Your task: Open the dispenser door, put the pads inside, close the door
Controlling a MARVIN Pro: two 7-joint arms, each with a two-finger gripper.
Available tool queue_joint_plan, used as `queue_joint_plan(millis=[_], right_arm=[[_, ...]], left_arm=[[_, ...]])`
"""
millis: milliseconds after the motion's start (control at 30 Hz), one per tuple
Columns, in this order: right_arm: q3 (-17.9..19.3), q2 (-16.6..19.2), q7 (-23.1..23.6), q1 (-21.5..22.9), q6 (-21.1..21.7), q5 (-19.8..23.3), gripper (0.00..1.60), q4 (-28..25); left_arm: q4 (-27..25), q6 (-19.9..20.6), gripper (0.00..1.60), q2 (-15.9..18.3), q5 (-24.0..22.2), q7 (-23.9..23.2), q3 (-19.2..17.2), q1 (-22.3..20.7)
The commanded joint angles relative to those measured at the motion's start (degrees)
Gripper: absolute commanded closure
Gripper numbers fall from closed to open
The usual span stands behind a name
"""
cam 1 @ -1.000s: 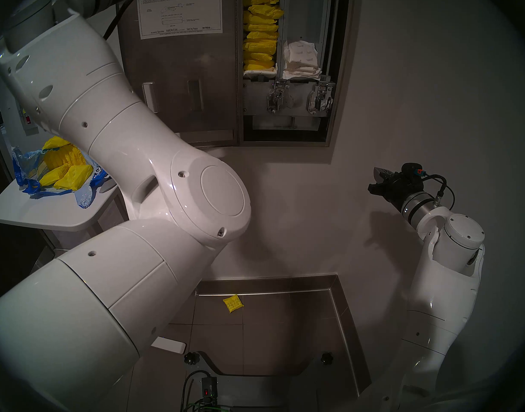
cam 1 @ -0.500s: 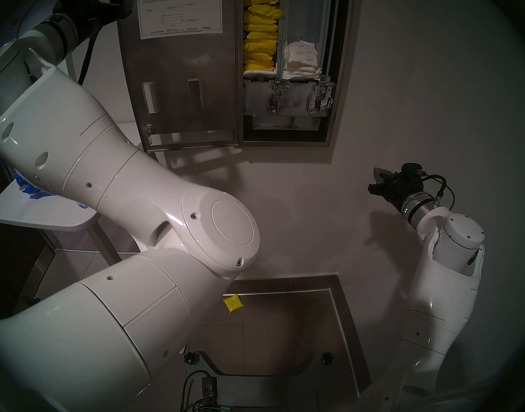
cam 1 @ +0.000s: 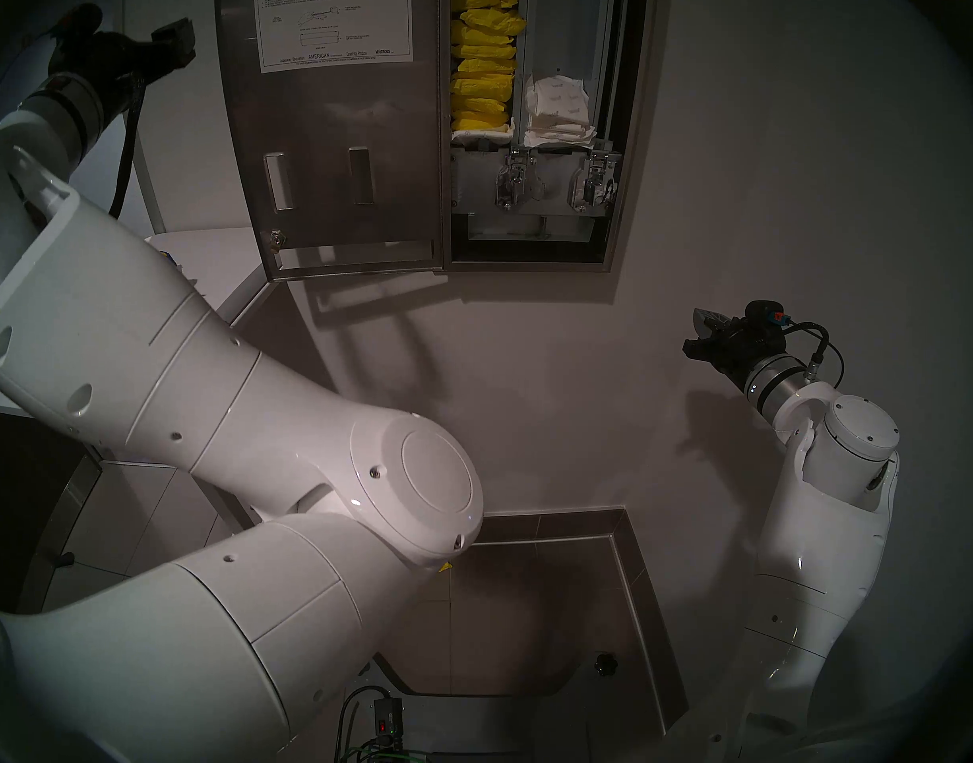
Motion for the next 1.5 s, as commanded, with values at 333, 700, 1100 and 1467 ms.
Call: queue_joint_plan(millis=[333, 700, 1100, 1467], right_arm=[[-0.07, 0.12, -0.21, 1.13, -0.49, 0.35, 1.18, -2.27], [-0.09, 0.1, -0.27, 1.09, -0.48, 0.38, 1.18, -2.34], [-0.1, 0.12, -0.31, 1.08, -0.48, 0.41, 1.18, -2.34], [-0.12, 0.13, -0.36, 1.06, -0.48, 0.44, 1.18, -2.36]], left_arm=[[14.93, -16.52, 0.0, 6.37, -5.45, 14.01, -6.92, 2.0], [22.98, -20.24, 0.0, 11.7, -11.4, 9.4, -10.77, 0.23], [27.18, -14.8, 0.0, 15.87, -17.4, -2.27, -10.28, 0.16], [36.21, -9.76, 0.0, 21.5, -16.8, -7.81, -11.8, -3.91]])
